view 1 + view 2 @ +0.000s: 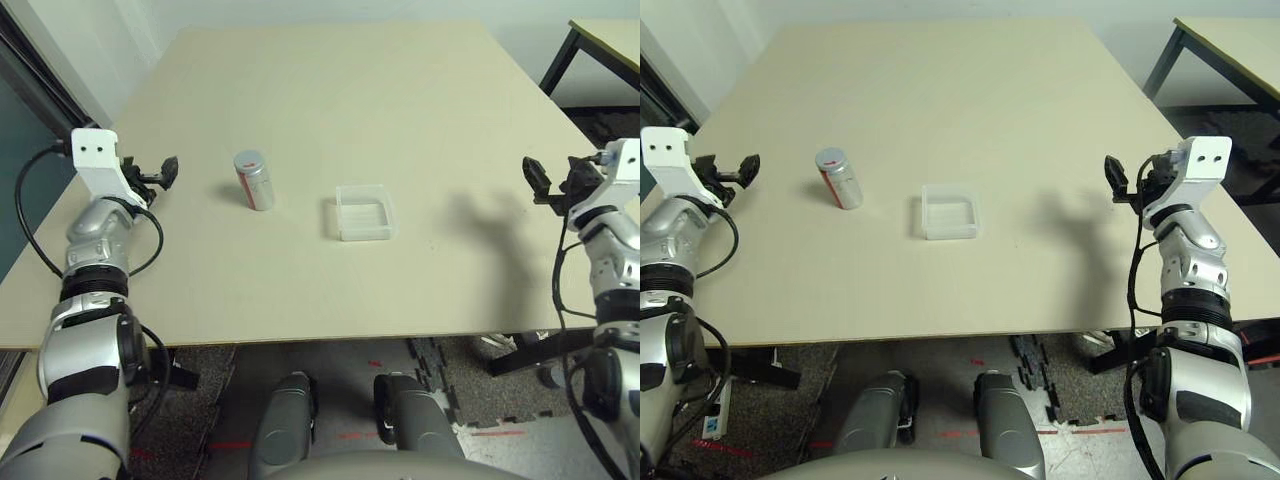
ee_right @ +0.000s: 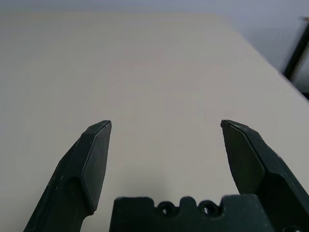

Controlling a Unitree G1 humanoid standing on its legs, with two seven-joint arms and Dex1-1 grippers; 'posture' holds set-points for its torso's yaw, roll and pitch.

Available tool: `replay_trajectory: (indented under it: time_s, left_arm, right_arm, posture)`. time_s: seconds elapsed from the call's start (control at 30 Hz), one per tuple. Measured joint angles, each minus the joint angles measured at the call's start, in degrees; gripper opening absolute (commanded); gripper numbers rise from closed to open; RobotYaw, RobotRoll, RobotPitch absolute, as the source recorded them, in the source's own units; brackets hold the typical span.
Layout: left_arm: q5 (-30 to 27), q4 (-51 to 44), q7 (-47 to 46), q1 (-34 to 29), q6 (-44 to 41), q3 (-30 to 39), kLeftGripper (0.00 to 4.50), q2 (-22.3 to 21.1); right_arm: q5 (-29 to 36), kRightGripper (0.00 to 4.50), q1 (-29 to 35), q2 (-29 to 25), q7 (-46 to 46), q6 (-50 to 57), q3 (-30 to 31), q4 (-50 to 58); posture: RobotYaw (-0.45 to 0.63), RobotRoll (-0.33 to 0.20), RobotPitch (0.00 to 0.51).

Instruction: Pour the medicine from the bottle into the box.

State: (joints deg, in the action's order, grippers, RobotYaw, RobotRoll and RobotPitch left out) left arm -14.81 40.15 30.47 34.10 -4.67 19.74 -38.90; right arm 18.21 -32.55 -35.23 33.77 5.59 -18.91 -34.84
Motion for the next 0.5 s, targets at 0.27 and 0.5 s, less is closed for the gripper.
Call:
replay_trajectory:
  time_s: [0.27, 0.5]
  left_arm:
    - [-6.90, -26.60, 0.94, -13.19, -15.85, 0.59, 4.46, 1.65]
    - [-8.87, -35.24, 3.55, -16.15, -22.14, -2.94, 4.46, 3.11]
  right_arm:
    - [1.93, 4.50, 2.18, -1.94, 8.85, 13.19, 5.17, 14.34]
    - [4.21, 4.50, 4.49, -2.89, 13.90, 26.38, 11.46, 27.74]
  posture:
    - [0.14, 0.000, 0.101]
    - [0.12, 0.000, 0.100]
